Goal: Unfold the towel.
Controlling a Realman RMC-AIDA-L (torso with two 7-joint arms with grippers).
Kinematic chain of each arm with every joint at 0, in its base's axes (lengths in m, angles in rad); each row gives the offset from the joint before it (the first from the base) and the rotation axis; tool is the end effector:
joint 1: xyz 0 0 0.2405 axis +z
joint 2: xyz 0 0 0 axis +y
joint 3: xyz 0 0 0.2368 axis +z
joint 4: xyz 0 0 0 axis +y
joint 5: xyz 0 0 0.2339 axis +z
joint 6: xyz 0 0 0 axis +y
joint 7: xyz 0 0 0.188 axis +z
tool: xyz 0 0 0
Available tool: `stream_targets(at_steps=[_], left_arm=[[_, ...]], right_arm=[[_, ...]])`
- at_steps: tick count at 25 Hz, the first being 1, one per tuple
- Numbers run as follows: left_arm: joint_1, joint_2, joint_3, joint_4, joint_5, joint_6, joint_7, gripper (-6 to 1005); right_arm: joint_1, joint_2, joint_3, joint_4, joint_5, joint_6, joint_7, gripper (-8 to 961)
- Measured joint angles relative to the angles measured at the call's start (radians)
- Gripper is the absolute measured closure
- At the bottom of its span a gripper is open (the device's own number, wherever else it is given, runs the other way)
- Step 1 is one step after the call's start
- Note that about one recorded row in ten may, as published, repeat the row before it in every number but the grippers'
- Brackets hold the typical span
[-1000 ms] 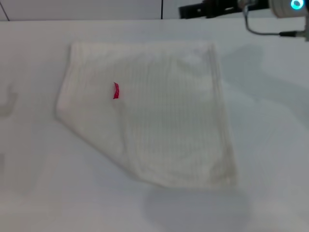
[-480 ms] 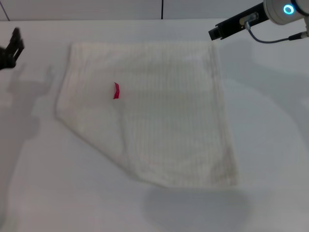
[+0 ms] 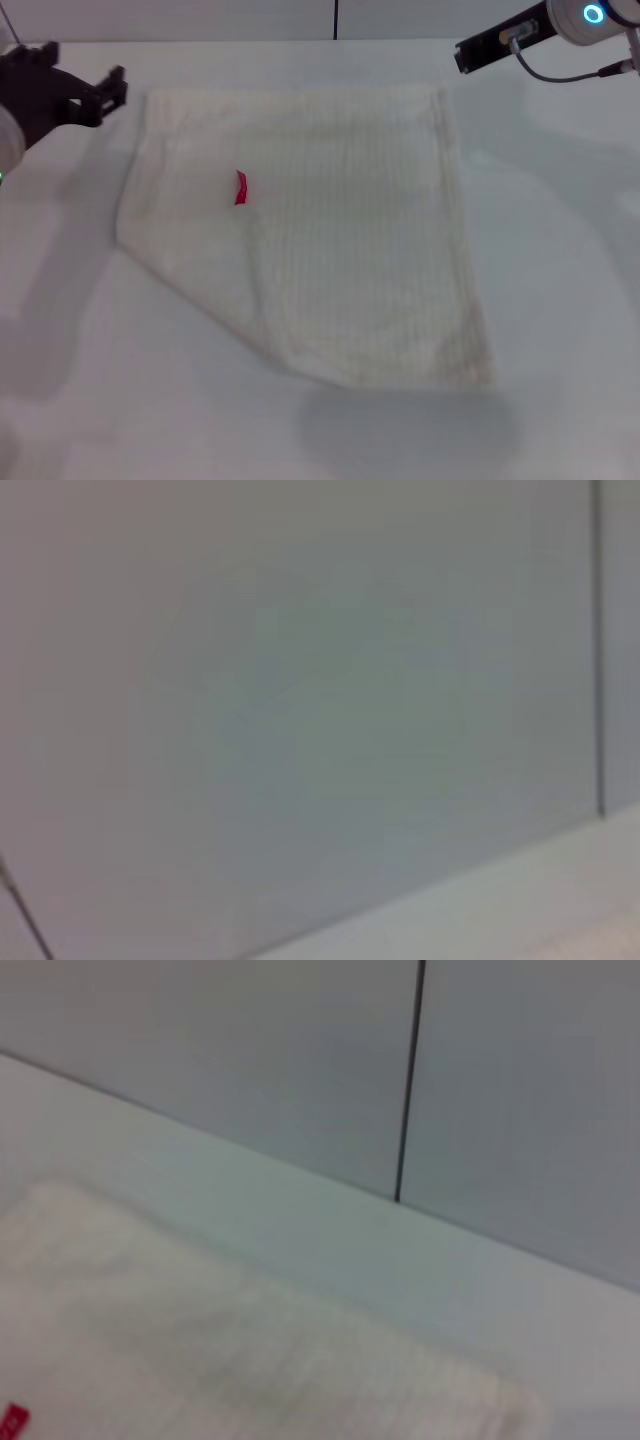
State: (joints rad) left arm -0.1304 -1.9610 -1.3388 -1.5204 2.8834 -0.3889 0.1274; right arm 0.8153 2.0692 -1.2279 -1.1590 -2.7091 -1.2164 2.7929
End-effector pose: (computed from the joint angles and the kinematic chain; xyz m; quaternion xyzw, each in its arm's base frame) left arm -0.2068 0.4193 0.0142 -0.8129 -0.2398 -0.0616 0.5271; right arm 0.1413 0.4748 0.0008 -0.8569 0.3890 -0.0521 0.3341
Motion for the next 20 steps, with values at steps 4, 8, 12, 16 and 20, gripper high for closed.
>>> stream_targets(at_steps=[4, 8, 12, 16, 20], left_arm=[[-0.043, -0.040, -0.042, -0.080, -0.011, -0.224, 0.099, 257], [-0.104, -0.101, -0.104, -0.107, -0.034, -0.416, 0.226, 212], [-0.170, -0.097, -0.117, -0.097, -0.121, -0.535, 0.279, 189], [-0.182, -0.101, -0.114, -0.084, -0.128, -0.572, 0.298, 188], [-0.191, -0.105, -0.086, -0.039, -0.134, -0.591, 0.300, 188]], right_arm=[[0.057, 0.002, 0.013, 0.071, -0.043, -0.020, 0.001, 955], [0.121, -0.002, 0.020, 0.179, -0.054, -0.016, 0.002, 954], [0.148, -0.008, 0.041, 0.223, -0.072, 0.004, 0.003, 954], [0.180, -0.023, 0.106, 0.295, -0.083, 0.033, 0.003, 954], [0.215, -0.028, 0.130, 0.399, -0.081, 0.076, -0.004, 954]])
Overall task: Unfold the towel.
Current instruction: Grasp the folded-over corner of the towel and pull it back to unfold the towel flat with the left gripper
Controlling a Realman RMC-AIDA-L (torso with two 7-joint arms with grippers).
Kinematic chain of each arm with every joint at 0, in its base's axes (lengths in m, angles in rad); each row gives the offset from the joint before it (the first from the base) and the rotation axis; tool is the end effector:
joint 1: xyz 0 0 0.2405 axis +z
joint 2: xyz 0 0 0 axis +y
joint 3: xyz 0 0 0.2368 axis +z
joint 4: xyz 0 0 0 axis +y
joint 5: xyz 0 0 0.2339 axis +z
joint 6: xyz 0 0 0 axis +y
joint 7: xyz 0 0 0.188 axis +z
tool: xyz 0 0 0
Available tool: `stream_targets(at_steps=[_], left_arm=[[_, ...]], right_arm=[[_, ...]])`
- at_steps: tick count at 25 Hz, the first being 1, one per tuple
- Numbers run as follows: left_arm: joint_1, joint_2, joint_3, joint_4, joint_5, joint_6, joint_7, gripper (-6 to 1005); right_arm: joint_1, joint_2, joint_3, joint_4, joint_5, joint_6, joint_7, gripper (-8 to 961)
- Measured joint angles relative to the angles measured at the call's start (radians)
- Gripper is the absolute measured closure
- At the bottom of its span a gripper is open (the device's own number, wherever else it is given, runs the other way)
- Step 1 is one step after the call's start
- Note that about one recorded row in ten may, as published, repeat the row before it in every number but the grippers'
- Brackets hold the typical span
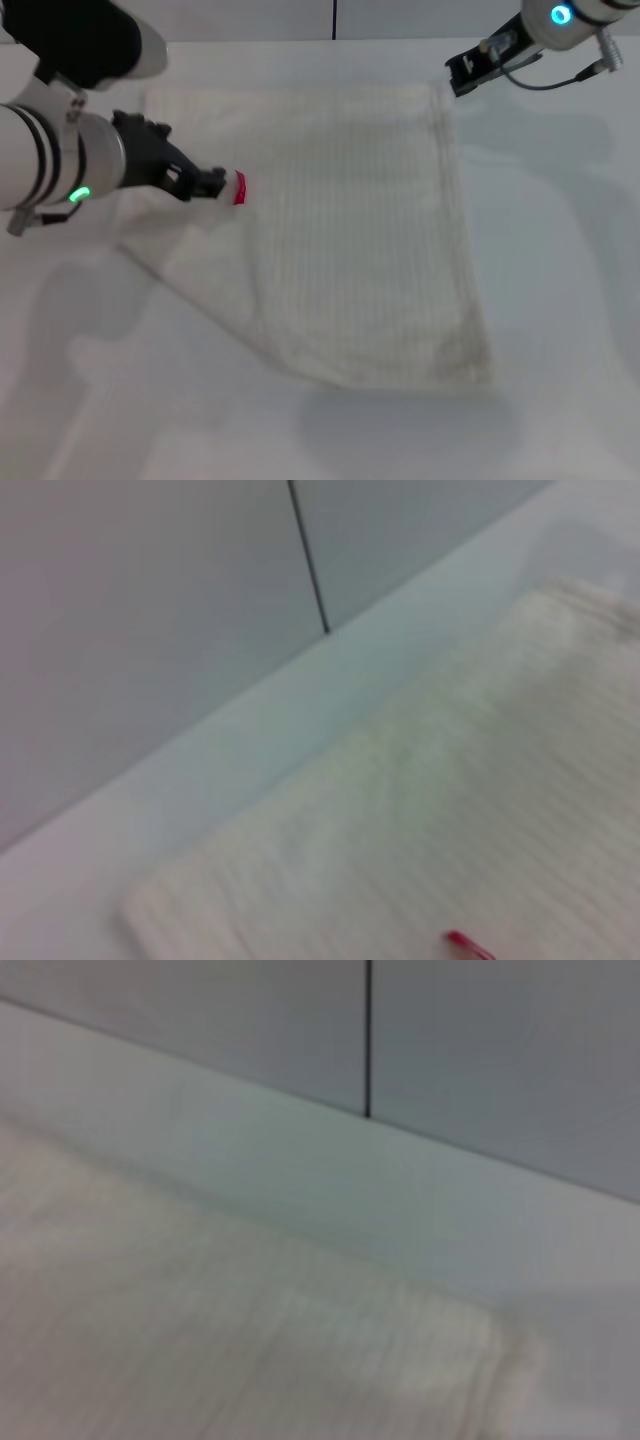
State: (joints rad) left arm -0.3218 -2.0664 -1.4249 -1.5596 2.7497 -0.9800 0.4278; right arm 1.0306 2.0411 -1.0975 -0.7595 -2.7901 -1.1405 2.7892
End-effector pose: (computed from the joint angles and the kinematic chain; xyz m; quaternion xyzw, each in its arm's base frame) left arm -0.1698 0.3989 -0.0375 -0.8964 -0.2314 0.0780 0.3699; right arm 0.1630 0.4947 -0.0261 -0.8388 0.4354 -0.1000 0.3112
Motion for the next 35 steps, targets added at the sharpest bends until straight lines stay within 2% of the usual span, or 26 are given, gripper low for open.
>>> stream_targets(at_steps=[4, 5, 11, 15, 20, 35], left_arm=[[-0.008, 0.000, 0.023, 0.024, -0.017, -0.005, 0.002, 188], [-0.015, 0.000, 0.036, 0.043, -0.023, -0.009, 0.003, 187], [-0.042, -0.002, 0.067, 0.084, -0.048, -0.017, -0.003, 187], [-0.068, -0.004, 0.079, 0.123, -0.057, -0.002, -0.005, 187], [-0.088, -0.005, 0.100, 0.145, -0.063, 0.023, -0.005, 186], [-0.109, -0.005, 0.118, 0.177, -0.062, 0.056, -0.006, 193]], right_arm=[[0.009, 0.009, -0.009, 0.026, 0.000, 0.024, -0.003, 954], [0.009, 0.017, -0.015, 0.028, -0.001, 0.036, -0.004, 953], [0.015, 0.026, -0.022, 0.044, -0.002, 0.049, -0.005, 953], [0.044, 0.033, -0.044, 0.125, 0.001, 0.100, -0.005, 953], [0.091, 0.034, -0.060, 0.243, 0.002, 0.173, -0.005, 953], [0.091, 0.041, -0.085, 0.327, 0.007, 0.255, -0.012, 953]])
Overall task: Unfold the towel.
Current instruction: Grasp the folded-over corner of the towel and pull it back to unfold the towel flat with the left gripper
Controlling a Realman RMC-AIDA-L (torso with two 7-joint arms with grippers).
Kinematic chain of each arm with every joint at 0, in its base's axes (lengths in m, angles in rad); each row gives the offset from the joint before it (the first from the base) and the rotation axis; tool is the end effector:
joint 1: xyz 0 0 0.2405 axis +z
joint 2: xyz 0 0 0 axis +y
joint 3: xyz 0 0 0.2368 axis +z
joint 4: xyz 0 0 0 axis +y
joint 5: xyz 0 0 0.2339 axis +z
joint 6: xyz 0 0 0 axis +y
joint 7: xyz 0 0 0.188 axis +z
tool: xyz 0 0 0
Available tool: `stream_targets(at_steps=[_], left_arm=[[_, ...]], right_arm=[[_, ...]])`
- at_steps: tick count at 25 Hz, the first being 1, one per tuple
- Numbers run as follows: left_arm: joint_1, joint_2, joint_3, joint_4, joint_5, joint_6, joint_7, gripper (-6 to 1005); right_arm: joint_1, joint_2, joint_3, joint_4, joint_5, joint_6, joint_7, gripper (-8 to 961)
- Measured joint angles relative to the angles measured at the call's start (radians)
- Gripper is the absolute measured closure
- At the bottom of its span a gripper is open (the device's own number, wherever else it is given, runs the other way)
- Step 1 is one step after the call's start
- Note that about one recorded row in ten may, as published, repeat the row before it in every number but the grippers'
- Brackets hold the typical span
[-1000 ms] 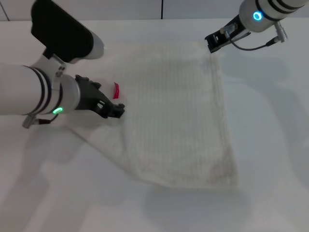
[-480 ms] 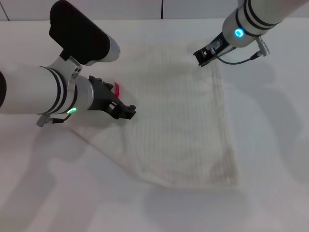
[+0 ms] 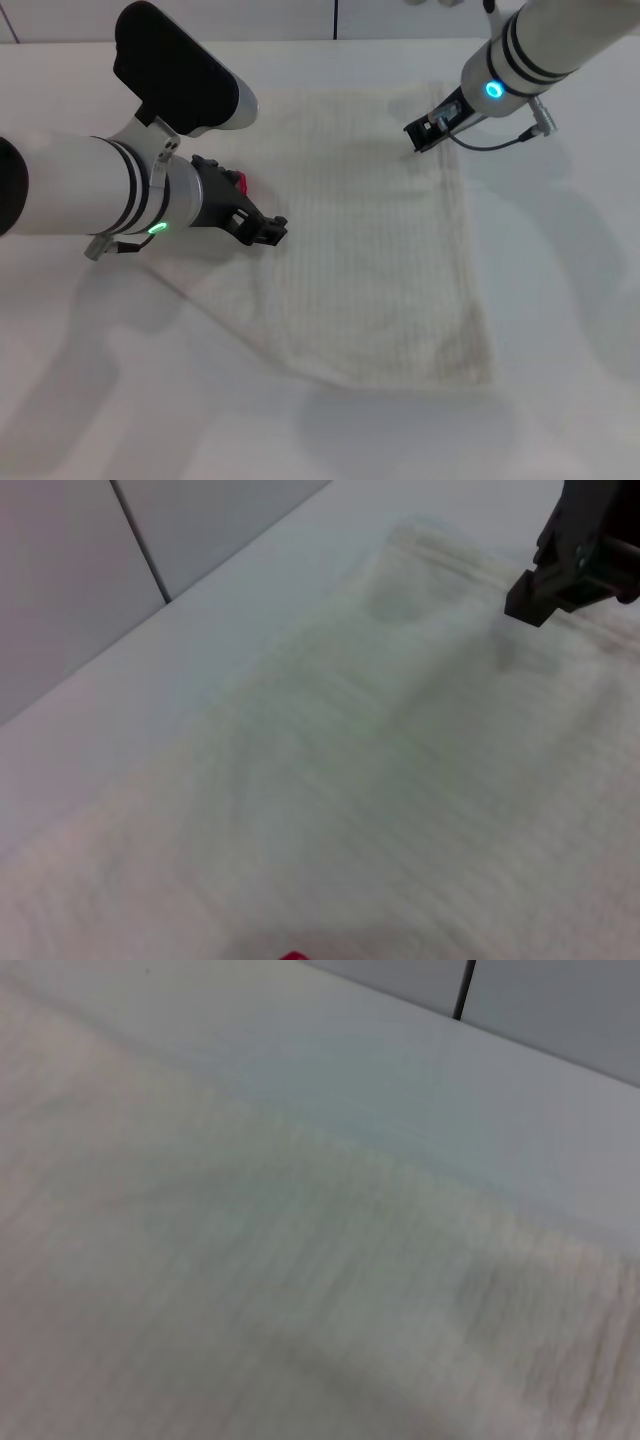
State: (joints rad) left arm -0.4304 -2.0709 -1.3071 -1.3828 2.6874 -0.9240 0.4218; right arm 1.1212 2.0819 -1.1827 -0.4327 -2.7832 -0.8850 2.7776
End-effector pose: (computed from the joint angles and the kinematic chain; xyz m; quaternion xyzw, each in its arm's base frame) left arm -0.1626 0.3913 -0.0957 -0.9232 -0.2104 0.0957 0.3070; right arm 0.1871 0.4840 -0.0932 -0.8471 0.4143 -0.1365 0.3035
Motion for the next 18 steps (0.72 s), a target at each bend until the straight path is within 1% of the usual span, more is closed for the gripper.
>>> stream_targets(at_steps=[8, 10, 13, 15, 16, 18], left_arm=[[-0.015, 0.000, 0.009, 0.025, 0.000, 0.016, 0.000, 196], [-0.031, 0.000, 0.009, 0.055, 0.000, 0.018, -0.002, 197], [-0.031, 0.000, 0.009, 0.055, 0.000, 0.018, -0.002, 198], [-0.038, -0.001, 0.008, 0.070, 0.000, 0.022, -0.005, 199], [-0.058, -0.001, 0.002, 0.111, 0.000, 0.025, -0.013, 200], [-0.058, -0.001, 0.002, 0.111, 0.000, 0.025, -0.013, 200]], right_arm=[[-0.001, 0.000, 0.000, 0.008, 0.002, 0.006, -0.004, 953], [-0.001, 0.000, 0.000, 0.009, 0.002, 0.002, -0.004, 953], [-0.001, 0.000, 0.000, 0.009, 0.002, 0.001, -0.005, 953], [0.001, 0.000, 0.000, 0.009, 0.002, 0.000, -0.005, 953], [0.001, 0.000, 0.000, 0.009, 0.002, 0.000, -0.005, 953], [0.002, 0.000, 0.000, 0.009, 0.002, -0.002, -0.006, 954]])
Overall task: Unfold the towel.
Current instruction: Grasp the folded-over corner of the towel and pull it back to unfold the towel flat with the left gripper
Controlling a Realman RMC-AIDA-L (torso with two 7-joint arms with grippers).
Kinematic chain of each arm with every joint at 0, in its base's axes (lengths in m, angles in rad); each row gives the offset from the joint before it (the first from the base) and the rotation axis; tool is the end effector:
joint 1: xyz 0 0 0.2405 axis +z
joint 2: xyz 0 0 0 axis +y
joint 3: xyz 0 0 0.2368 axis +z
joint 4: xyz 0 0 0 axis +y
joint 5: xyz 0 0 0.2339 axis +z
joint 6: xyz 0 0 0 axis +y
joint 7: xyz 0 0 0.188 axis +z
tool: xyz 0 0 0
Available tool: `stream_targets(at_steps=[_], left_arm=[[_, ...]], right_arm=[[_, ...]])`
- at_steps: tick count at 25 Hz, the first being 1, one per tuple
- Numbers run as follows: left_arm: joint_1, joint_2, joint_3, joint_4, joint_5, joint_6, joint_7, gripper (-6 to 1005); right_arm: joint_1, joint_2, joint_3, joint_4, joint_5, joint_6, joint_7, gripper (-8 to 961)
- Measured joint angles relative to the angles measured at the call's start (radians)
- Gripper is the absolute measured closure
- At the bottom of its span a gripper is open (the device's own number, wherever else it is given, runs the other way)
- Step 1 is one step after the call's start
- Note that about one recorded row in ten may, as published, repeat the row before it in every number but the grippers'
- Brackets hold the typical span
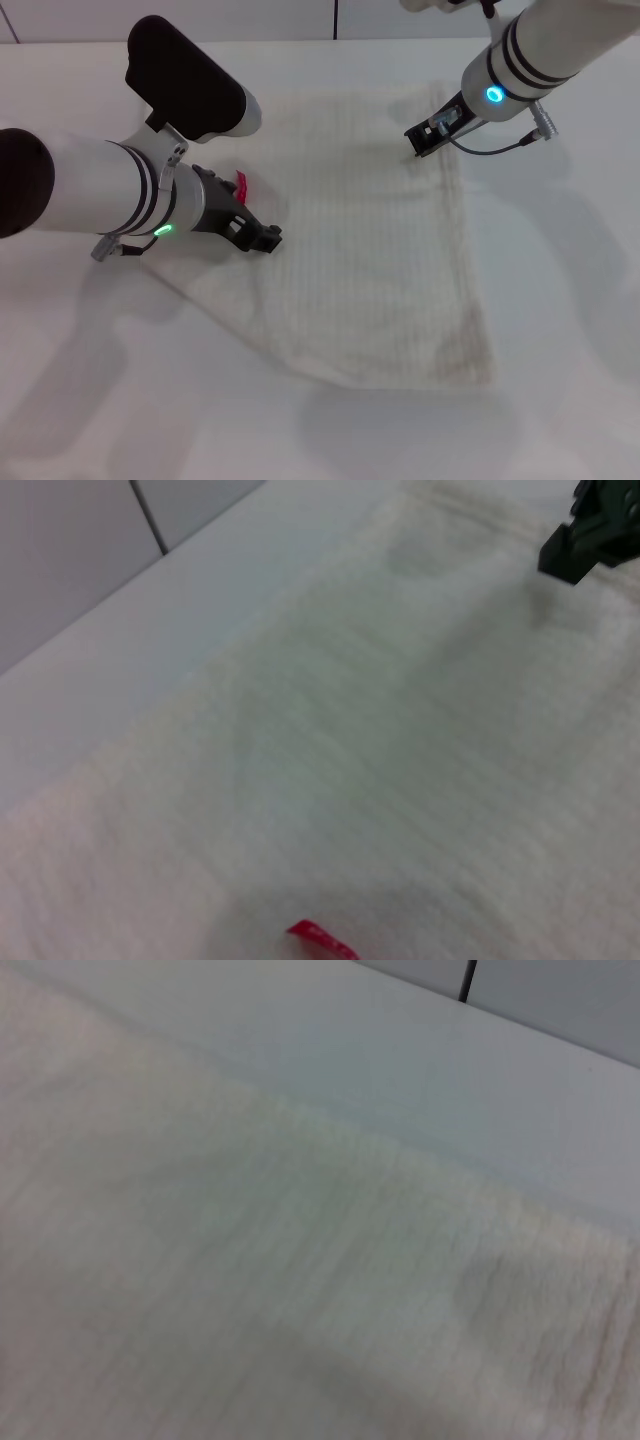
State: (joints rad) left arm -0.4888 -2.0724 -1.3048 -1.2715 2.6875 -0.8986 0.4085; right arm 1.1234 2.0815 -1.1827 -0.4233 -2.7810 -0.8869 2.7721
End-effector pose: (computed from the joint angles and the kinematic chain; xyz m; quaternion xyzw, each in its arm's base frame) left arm -0.1754 0.3980 -0.1068 -0.9206 -0.2191 0.1156 0.3018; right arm 0.1888 0.4823 -0.0945 -0.8477 0.4145 -0.1400 0.3001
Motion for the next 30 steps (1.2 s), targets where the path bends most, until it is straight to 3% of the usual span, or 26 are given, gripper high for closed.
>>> stream_targets(at_steps=[15, 24, 26, 29, 30], left_arm=[[-0.046, 0.004, -0.007, 0.057, 0.019, -0.024, -0.030, 207], [-0.053, 0.003, -0.007, 0.043, 0.021, -0.067, -0.031, 561], [-0.032, 0.003, -0.004, -0.066, 0.021, -0.144, -0.036, 638], [-0.032, 0.003, -0.004, -0.066, 0.021, -0.144, -0.036, 761], [-0.014, 0.004, -0.003, -0.135, 0.022, -0.183, -0.037, 802]], right_arm=[[-0.001, 0.000, -0.003, -0.001, 0.000, -0.010, 0.000, 953], [-0.004, 0.000, -0.011, -0.001, 0.000, -0.014, -0.002, 954], [-0.004, 0.000, -0.012, 0.000, 0.000, -0.014, -0.002, 954], [-0.005, 0.000, -0.014, 0.007, 0.000, -0.010, -0.002, 954], [-0.006, 0.001, -0.017, 0.010, 0.000, -0.007, -0.002, 954]])
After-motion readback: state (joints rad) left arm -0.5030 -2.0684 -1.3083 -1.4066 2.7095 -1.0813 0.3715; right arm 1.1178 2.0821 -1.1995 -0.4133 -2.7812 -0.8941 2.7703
